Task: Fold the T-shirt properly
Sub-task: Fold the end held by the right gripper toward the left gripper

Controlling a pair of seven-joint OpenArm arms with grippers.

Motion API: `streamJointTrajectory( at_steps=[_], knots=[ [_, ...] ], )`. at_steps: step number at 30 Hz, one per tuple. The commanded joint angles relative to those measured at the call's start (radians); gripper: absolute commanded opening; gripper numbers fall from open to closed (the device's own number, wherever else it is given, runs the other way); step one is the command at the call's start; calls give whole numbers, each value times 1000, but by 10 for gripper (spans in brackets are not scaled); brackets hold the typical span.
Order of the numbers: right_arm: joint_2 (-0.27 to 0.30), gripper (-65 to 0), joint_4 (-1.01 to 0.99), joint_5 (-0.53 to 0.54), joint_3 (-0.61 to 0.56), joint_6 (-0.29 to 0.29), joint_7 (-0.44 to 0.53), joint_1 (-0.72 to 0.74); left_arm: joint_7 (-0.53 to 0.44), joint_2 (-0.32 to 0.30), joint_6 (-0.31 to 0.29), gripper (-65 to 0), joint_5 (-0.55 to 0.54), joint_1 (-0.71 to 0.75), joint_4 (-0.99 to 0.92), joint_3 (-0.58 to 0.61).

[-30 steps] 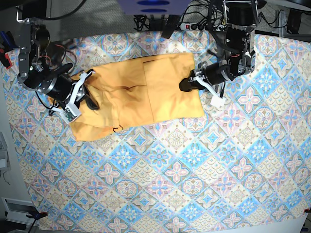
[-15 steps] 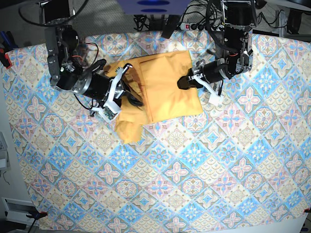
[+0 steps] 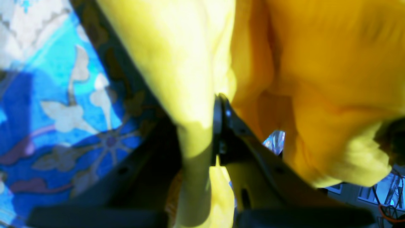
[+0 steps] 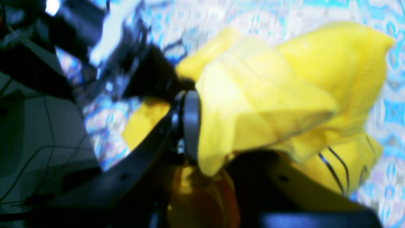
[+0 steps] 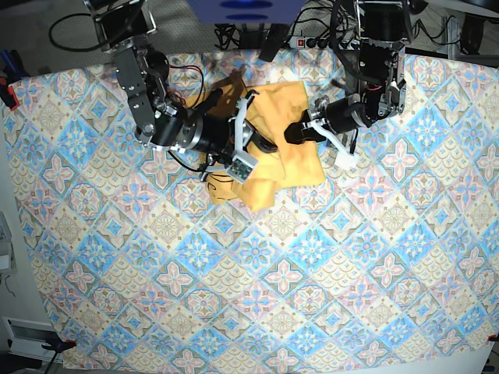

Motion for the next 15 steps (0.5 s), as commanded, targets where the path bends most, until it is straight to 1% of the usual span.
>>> streamJointTrajectory(
  at_steps=[1, 6, 8, 10, 12, 15],
  knots=[
    [-13, -650, -6, 9, -10, 4, 15, 17, -4, -3, -11, -650, -18, -11, 15, -2],
    [-69, -647, -96, -3, -32, 4, 20, 66, -4, -3, -11, -650, -18, -9, 15, -2],
    [-83, -635, -136, -3, -32, 4, 32, 75, -4, -3, -11, -650, -18, -9, 15, -2],
    [-88, -592, -184, -5, -26, 4, 77, 85, -4, -3, -11, -650, -19, -9, 15, -2],
    [-89, -528, -230, -5, -26, 4, 123, 115, -4, -3, -11, -650, -21, -9, 15, -2],
    [-89, -466, -254, -3, -26, 4, 132, 127, -4, -3, -11, -650, -21, -9, 15, -2]
  ],
)
